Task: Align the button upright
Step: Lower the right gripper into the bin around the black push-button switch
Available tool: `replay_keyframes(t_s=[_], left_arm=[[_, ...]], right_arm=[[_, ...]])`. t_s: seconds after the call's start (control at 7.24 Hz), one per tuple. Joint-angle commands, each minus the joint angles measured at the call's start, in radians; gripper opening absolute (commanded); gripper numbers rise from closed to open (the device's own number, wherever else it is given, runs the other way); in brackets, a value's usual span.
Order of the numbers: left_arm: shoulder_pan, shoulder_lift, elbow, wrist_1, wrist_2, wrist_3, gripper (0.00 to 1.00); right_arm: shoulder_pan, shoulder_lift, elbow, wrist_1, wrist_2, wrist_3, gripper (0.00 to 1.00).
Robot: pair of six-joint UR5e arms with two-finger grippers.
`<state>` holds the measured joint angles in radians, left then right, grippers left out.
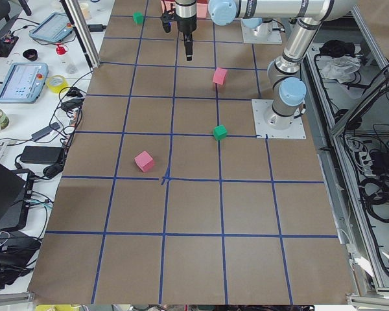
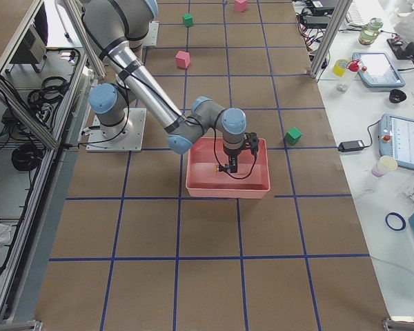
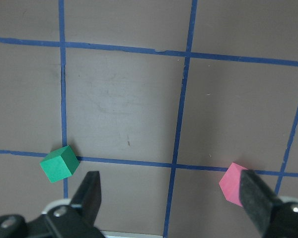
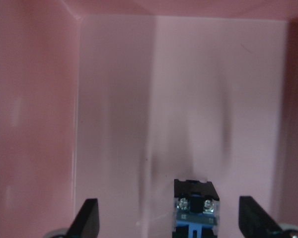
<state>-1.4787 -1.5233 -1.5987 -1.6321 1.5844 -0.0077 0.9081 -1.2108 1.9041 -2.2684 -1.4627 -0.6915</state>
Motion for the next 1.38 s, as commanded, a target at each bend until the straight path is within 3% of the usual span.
replay_keyframes(t_s=[0.0,1.24], left_arm=[[0.0,-0.001,-0.001,-0.03,-0.001,-0.003,1.0],[0.0,0.0,-0.018,-0.052,0.003,0.002,1.0]], right_arm=[[0.0,0.005,0.001,0.001,0.007,0.001,1.0],[0.0,0.04,0.021,-0.019,-0.077,0.055,1.0]])
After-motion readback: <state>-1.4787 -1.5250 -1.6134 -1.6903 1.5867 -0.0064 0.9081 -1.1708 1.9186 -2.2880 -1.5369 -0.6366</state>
